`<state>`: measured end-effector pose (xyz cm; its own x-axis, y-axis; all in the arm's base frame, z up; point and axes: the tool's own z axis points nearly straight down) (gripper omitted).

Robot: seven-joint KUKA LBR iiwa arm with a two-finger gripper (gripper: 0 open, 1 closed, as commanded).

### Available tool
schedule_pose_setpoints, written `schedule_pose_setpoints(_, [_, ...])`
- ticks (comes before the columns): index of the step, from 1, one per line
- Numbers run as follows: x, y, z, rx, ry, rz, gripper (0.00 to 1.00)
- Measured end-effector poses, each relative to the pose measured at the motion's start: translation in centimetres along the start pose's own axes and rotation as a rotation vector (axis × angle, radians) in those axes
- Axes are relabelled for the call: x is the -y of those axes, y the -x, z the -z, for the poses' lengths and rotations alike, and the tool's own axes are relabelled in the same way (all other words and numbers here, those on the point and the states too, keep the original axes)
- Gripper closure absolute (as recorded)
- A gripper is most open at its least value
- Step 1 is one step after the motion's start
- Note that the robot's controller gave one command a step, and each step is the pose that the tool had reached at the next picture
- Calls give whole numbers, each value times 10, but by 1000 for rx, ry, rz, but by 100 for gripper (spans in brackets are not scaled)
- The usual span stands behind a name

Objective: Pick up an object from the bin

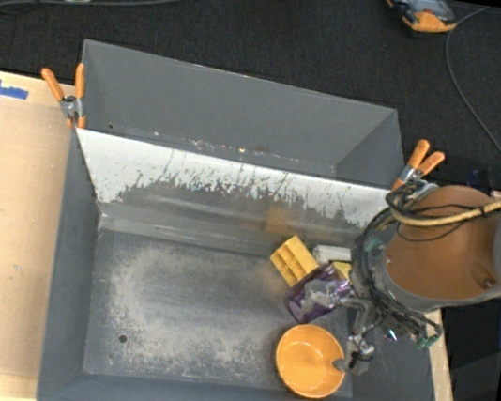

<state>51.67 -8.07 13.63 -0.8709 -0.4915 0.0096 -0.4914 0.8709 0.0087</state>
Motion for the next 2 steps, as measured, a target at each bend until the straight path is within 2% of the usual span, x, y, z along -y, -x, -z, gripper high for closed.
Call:
schedule_pose_setpoints(1, [40, 59, -51, -2, 4, 167, 0])
schedule_pose_setpoints(2, [-39, -19, -66, 6, -3, 173, 100])
